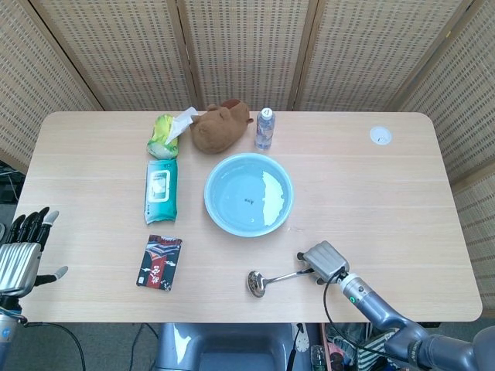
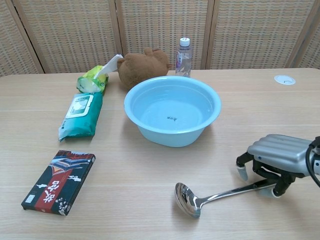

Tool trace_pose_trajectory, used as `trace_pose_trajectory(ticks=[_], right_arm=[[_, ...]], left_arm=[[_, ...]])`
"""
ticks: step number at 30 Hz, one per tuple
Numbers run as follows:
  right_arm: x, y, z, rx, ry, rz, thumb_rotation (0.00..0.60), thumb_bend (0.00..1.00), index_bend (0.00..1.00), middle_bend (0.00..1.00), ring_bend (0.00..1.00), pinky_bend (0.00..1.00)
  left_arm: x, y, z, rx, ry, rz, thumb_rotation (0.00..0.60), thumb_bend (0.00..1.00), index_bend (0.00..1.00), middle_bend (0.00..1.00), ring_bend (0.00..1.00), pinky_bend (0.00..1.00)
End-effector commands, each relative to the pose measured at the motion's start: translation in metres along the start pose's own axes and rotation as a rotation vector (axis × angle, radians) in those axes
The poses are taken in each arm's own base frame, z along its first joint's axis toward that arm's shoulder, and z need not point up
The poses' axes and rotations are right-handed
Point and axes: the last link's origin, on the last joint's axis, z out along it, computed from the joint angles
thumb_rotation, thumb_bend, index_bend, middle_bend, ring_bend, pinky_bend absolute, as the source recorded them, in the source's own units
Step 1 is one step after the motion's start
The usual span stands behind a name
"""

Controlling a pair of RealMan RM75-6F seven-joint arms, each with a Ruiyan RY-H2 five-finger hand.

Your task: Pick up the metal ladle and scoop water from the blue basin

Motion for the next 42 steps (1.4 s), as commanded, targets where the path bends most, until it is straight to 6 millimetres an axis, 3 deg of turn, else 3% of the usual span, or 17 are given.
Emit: trace_pose_trajectory(ticks=[1,15,18,20,25,32,42], right_arm=[[-0.002,0.001,0.002,-0.005,-0.008,-0.002,0.6,0.3,0.46,0.86,0.79,1.0],[-0.007,0.006,0.003,-0.025,-0.027,0.003,0.6,0.33,0.53,0.86,0.79,1.0],[-0.008,0.007,0.002,-0.028,-0.029,0.006,0.6,0.39,0.6,0.86,0.79,1.0],[-0.009,0.008,0.002,-0.031,-0.029,0.011,0.6,0.5,0.63,0.86,0.79,1.0],[-0.008,0.01,0.0,-0.032,-0.018,0.042,0.6,0.64,0.65,0.87,0.79,1.0],[0.006,0.012,-0.009,-0.019,0.021,0.096,0.6,0.74,0.67,0.87,0.8,1.0],[0.047,0.006,-0.024,0.021,0.095,0.124,0.6,0.78,0.69,0.88,0.81,1.0]], left_arm=[[0.0,0.0,0.0,0.001,0.0,0.0,0.6,0.0,0.0,0.0,0.0,0.0],[-0.001,-0.001,0.001,0.004,-0.002,0.001,0.6,0.0,0.0,0.0,0.0,0.0],[-0.001,-0.001,0.001,0.003,-0.003,0.001,0.6,0.0,0.0,0.0,0.0,0.0],[-0.001,-0.001,0.001,0.003,-0.002,0.0,0.6,0.0,0.0,0.0,0.0,0.0],[-0.001,0.0,0.0,0.001,-0.005,0.0,0.6,0.0,0.0,0.0,0.0,0.0],[-0.001,0.0,0.0,-0.002,-0.007,-0.002,0.6,0.0,0.0,0.0,0.0,0.0],[0.0,0.0,0.001,-0.005,-0.009,-0.007,0.6,0.0,0.0,0.0,0.0,0.0]])
